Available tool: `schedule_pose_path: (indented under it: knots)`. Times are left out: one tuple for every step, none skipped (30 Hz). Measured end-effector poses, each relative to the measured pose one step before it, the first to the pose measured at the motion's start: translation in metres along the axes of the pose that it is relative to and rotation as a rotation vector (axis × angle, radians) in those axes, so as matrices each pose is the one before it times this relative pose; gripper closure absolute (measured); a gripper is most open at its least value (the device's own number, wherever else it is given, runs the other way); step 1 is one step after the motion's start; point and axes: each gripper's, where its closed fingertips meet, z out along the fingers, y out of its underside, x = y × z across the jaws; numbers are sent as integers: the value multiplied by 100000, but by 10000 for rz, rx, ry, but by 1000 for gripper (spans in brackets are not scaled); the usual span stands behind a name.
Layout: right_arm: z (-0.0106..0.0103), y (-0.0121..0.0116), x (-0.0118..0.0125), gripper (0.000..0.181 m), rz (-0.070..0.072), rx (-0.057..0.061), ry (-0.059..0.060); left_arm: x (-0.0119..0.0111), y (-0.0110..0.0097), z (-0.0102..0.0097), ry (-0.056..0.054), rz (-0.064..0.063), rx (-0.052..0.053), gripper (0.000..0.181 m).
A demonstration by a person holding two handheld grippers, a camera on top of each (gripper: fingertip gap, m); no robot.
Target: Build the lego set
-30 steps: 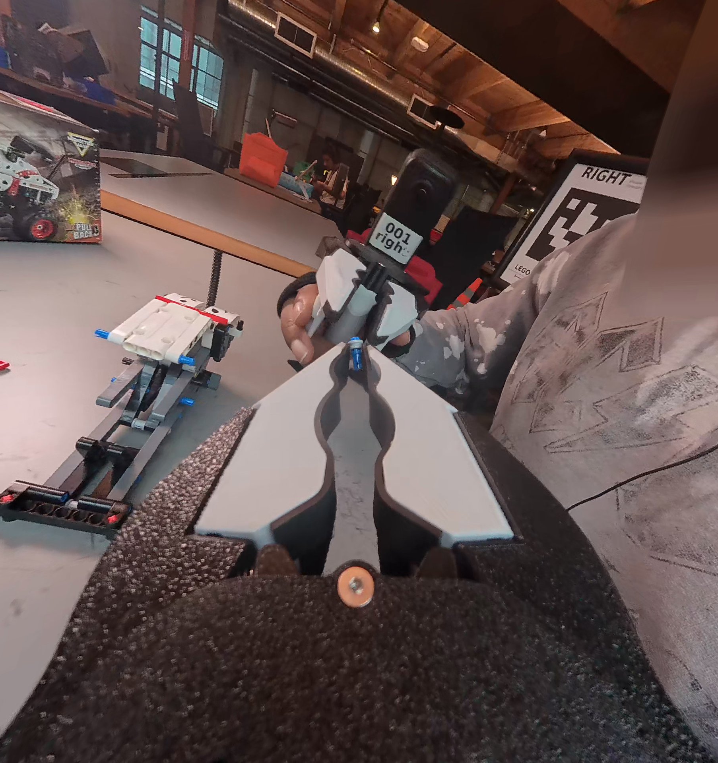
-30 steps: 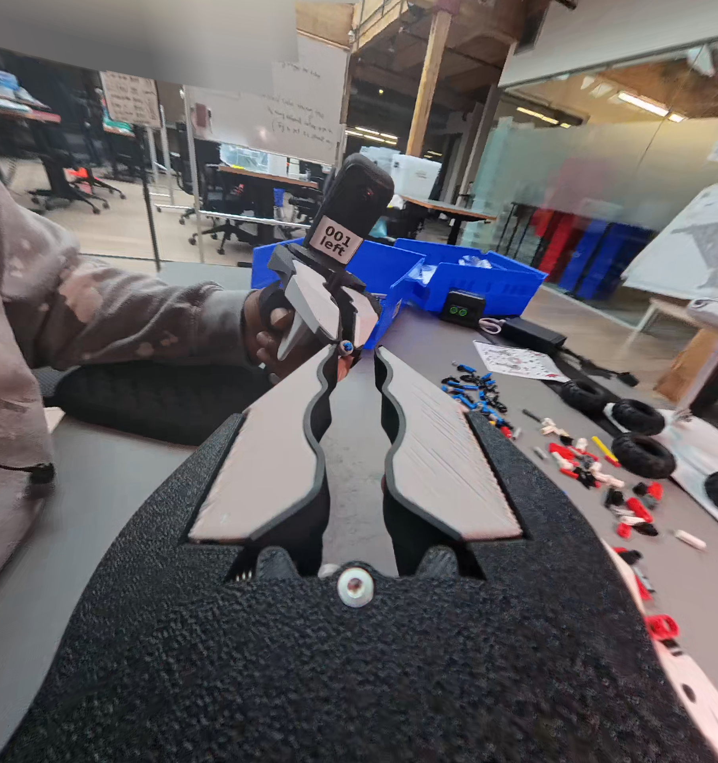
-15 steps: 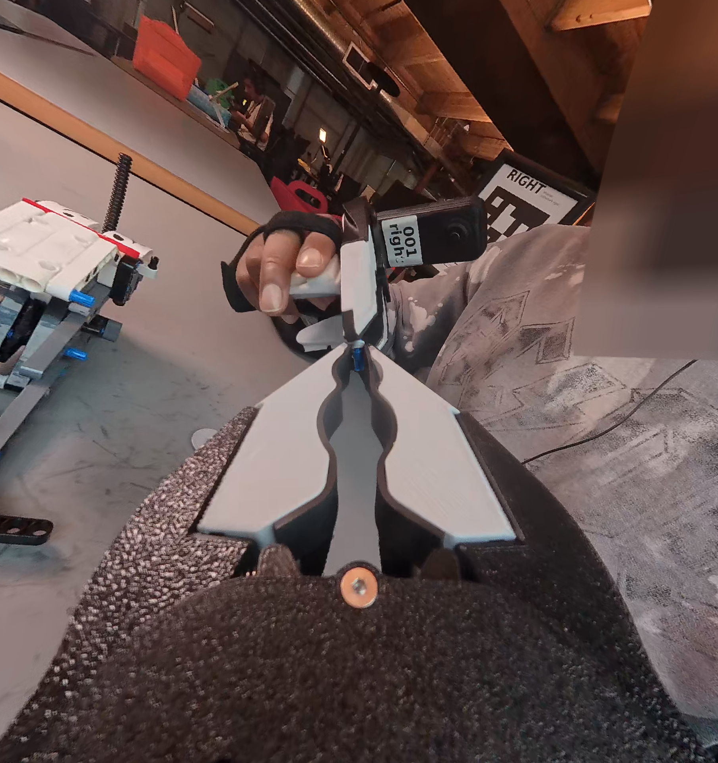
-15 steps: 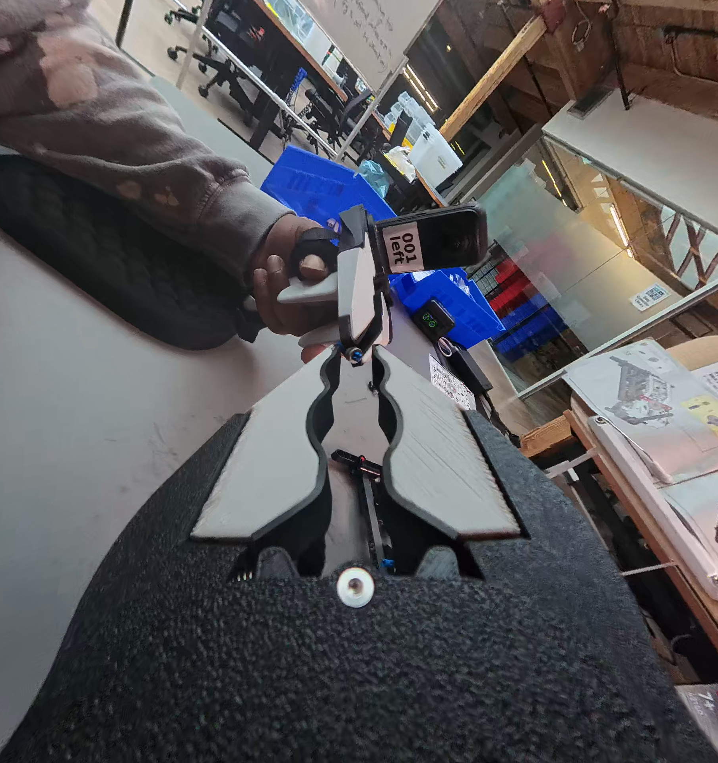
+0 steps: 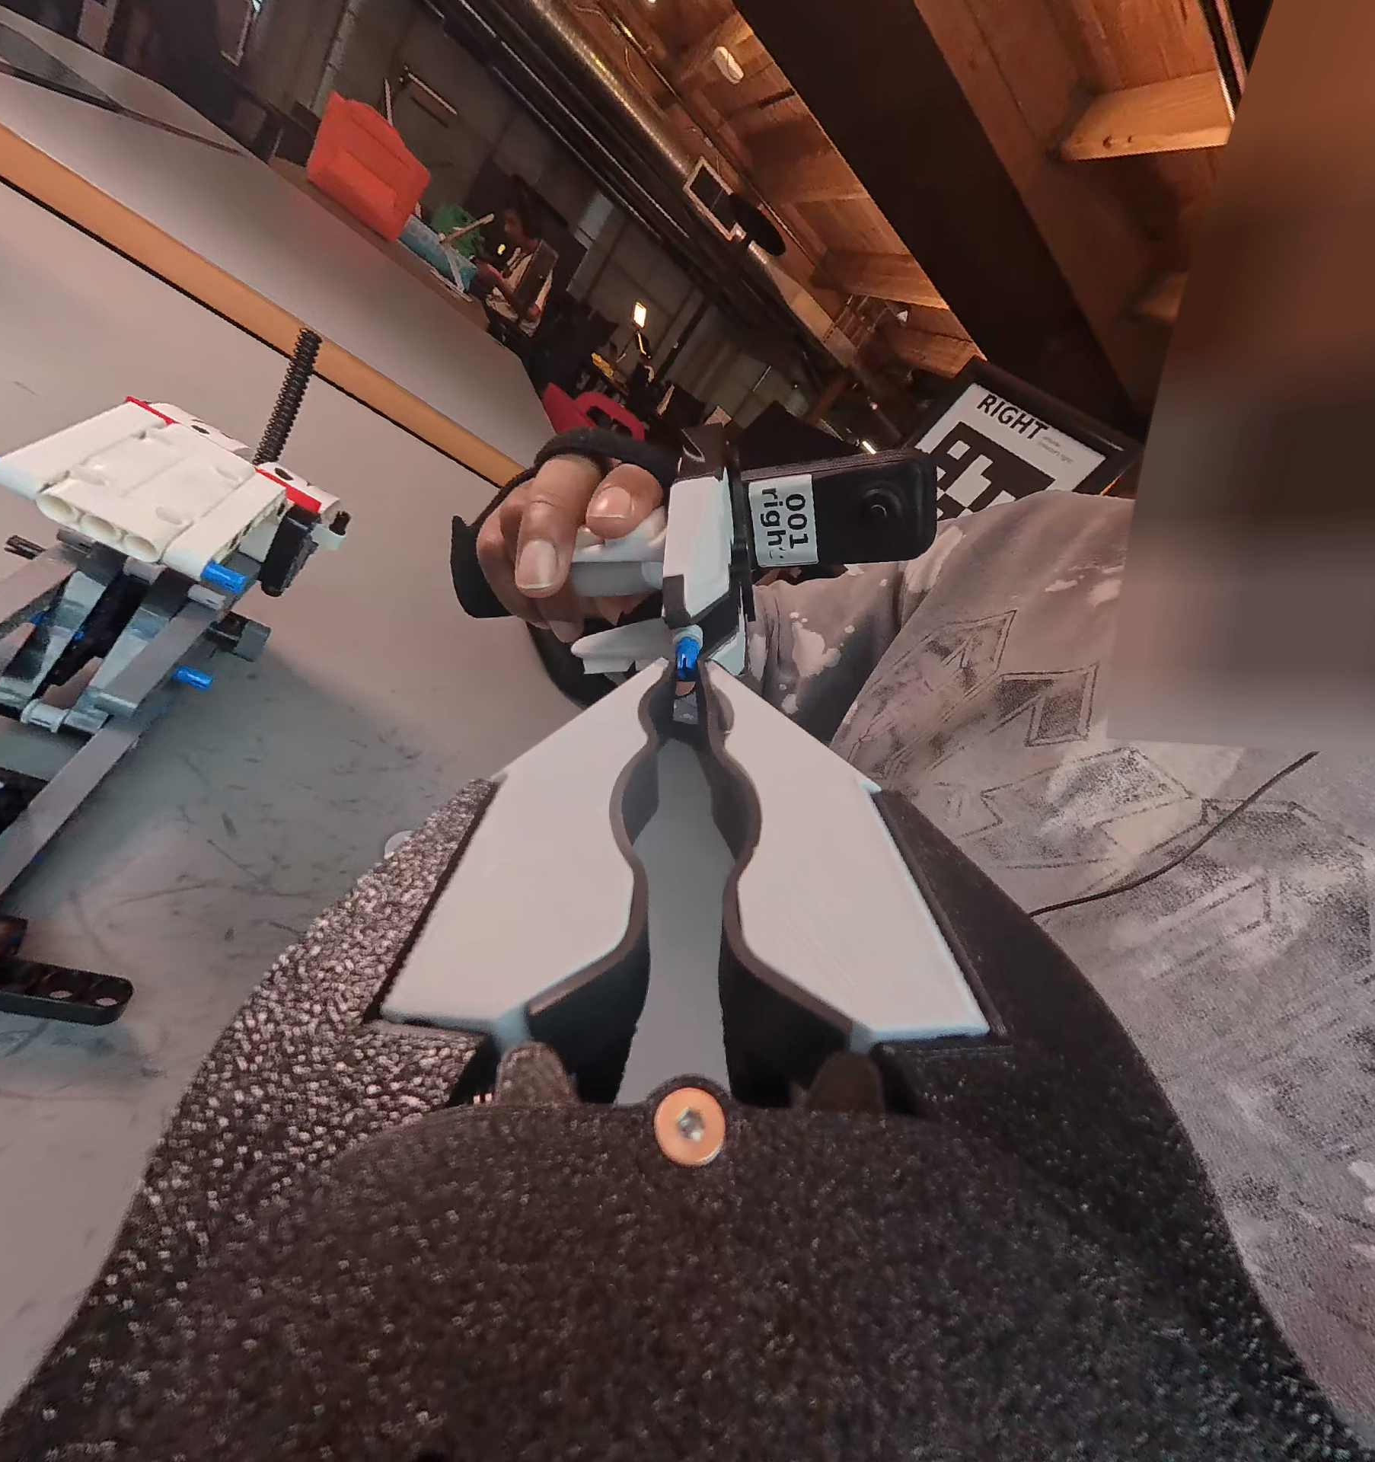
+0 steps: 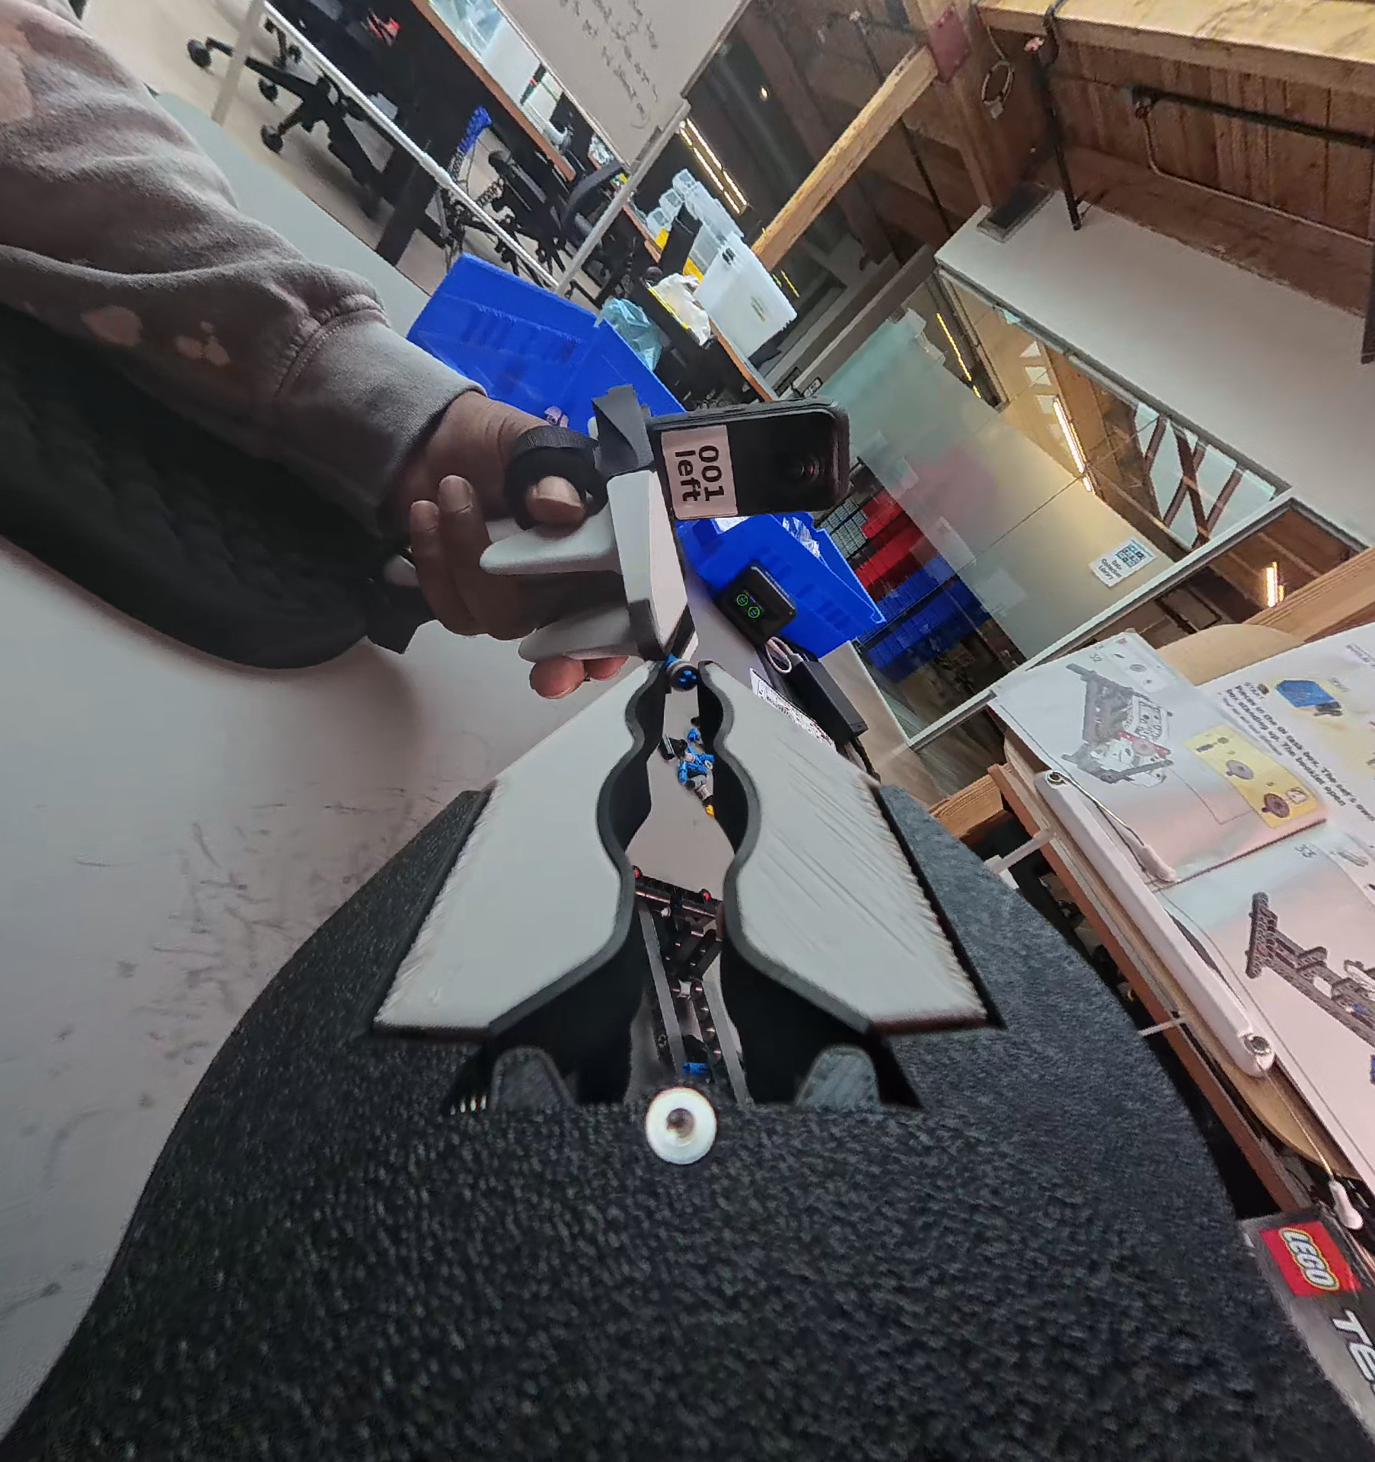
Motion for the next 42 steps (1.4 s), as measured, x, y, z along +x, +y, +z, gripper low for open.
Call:
schedule_pose_path:
  knots:
    - [0,-23,-21,174,-3,-14,-7,41,12,-5,29,-11,-12,178]
    - [3,-34,-55,174,-5,-1,-47,51,35,7,36,-2,-15,178]
    - [-32,-62,-43,174,-9,10,-48,58,57,29,29,15,-39,178]
    - [-43,-40,-84,174,-7,-2,-82,20,46,36,4,8,-35,178]
    - [-45,6,-80,174,-8,-32,-83,36,39,1,31,-36,-26,178]
    - [-103,-42,-177,174,-29,9,-162,45,0,-21,57,-72,-3,178]
    - [-79,6,-263,174,13,-31,-202,28,53,-33,51,-86,-41,179]
    - [-27,58,-270,174,8,-60,-182,43,160,8,37,-54,-106,179]
    - [-2,-42,-137,174,-42,12,-58,46,136,15,18,-15,-94,179]
    - [7,-29,-99,174,7,14,-30,13,128,-6,-24,10,-102,179]
    - [24,41,-139,174,61,-30,-85,-48,144,-9,-73,23,-114,179]
    - [11,77,-102,175,-10,-50,-68,-53,108,-4,-54,-16,-78,179]
    - [26,28,-46,175,-16,-7,-17,-55,75,-7,-38,-51,-55,179]
    - [49,72,-45,175,68,-34,-16,-81,60,-29,-65,-35,-51,179]
    - [47,117,-34,175,81,-35,-13,-123,101,-13,-108,-7,-95,179]
    - [61,194,-114,175,7,-102,-54,-155,170,-9,-116,6,-132,179]
    - [81,154,-168,175,-46,-94,-59,-61,184,55,-49,3,-126,179]
    - [81,34,-209,175,17,-28,-92,7,132,47,3,-4,-77,179]
    - [-1,-16,-51,175,50,25,-23,-18,74,20,-10,-4,-48,179]
    - [15,61,-45,175,-11,-36,-22,-87,27,-4,-43,-11,-21,179]
    - [34,121,5,175,-80,-81,35,-126,47,-1,-55,-16,-23,179]
    - [50,151,-49,175,-22,-76,-5,-112,45,-6,-33,-5,-17,179]
    - [15,66,-22,175,62,5,-10,-42,12,2,0,-12,0,179]
    - [-3,21,1,175,78,30,-14,-43,4,-3,-7,5,-2,179]
    - [6,51,11,175,22,0,0,-43,-20,-21,-15,20,10,179]
    - [23,5,43,175,15,13,29,-5,-43,-43,3,29,39,179]
    - [23,-23,74,175,73,57,50,-1,-83,-58,8,29,58,178]
    - [43,-26,107,175,112,59,65,-48,-124,-70,-26,29,87,178]
    - [46,61,156,175,66,24,96,-95,-95,-65,-48,16,69,178]
    - [36,103,65,175,25,5,41,-111,-38,-21,-55,2,36,178]
    - [16,113,43,175,66,-4,17,-111,-35,-6,-60,8,31,178]
    - [0,84,51,175,116,17,7,-68,-39,13,-50,28,30,178]
    - [-17,47,56,175,119,31,18,-61,-31,8,-44,39,29,178]
    - [2,46,43,175,63,6,27,-68,-22,-2,-47,20,22,178]
    - [17,90,28,175,3,-20,31,-91,-25,-15,-54,11,23,178]
    - [28,85,50,175,-13,-30,52,-108,-37,-11,-64,24,35,178]
    - [37,110,62,175,8,-24,41,-96,-24,-6,-58,14,23,178]
    - [12,91,27,175,54,-5,5,-98,-22,0,-48,6,20,178]
    - [18,89,47,175,74,-4,17,-96,-25,9,-53,19,32,178]
    - [11,81,53,175,59,0,15,-78,-31,3,-50,16,24,178]
    - [11,71,44,175,68,2,9,-84,-44,-6,-62,15,30,178]
    - [28,76,79,174,65,-10,38,-92,-50,-13,-64,16,33,178]
